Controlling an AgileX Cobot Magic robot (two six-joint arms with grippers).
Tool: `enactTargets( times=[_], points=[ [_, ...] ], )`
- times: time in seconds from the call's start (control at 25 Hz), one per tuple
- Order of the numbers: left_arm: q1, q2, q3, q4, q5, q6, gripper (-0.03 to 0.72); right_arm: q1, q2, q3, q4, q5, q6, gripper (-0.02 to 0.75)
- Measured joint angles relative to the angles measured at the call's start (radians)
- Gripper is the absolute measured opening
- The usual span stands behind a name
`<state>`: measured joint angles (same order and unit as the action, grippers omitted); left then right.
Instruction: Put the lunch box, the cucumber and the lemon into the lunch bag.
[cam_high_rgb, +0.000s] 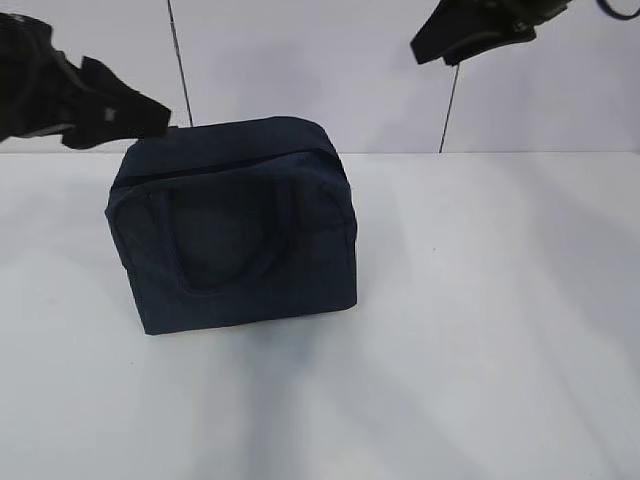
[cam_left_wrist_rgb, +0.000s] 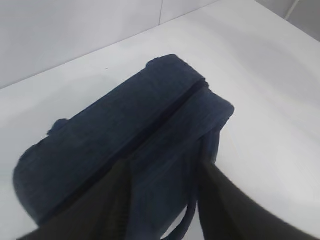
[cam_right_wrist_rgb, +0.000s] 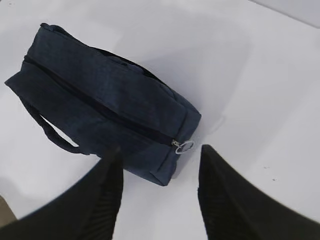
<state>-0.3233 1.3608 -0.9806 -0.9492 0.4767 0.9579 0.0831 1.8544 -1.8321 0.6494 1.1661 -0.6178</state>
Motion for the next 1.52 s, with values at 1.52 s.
enactTargets(
  times=[1.52],
  points=[
    [0.262,-0.799,0.236,0.659,0.455,-0.578,0.321,0.000,-1.310,1.075,-0.281,-0.231,0.182,0.379]
  ],
)
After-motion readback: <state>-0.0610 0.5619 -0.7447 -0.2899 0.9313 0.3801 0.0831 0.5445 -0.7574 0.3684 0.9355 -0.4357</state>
